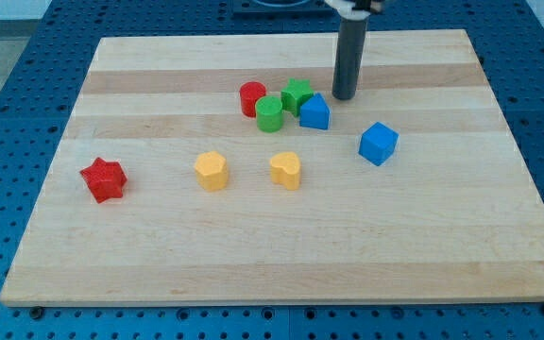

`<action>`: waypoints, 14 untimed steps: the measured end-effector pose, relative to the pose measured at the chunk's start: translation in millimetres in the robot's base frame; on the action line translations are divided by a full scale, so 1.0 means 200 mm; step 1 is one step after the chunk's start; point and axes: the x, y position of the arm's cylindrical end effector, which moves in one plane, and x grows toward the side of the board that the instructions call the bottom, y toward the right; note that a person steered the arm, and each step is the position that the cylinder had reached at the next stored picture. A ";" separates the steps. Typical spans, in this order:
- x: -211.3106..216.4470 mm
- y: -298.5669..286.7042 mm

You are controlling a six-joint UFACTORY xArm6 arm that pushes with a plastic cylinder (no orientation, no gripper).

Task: Keep blue cube below blue triangle

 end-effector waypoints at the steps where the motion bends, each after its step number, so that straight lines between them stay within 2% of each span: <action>1: -0.05 -0.10; 3: 0.06 -0.30; 4: 0.00 -0.28; 5: -0.10 0.01; 6: -0.01 0.43; 7: 0.20 0.68; 8: 0.38 0.63; 9: 0.45 0.46; 12: 0.63 0.38; 14: 0.63 -0.07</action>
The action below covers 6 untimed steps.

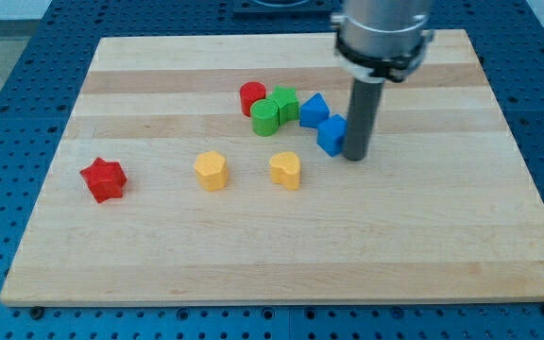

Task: Keep blue cube below blue triangle

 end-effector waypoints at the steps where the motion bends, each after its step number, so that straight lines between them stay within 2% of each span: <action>1: 0.00 -0.11; 6: 0.02 -0.24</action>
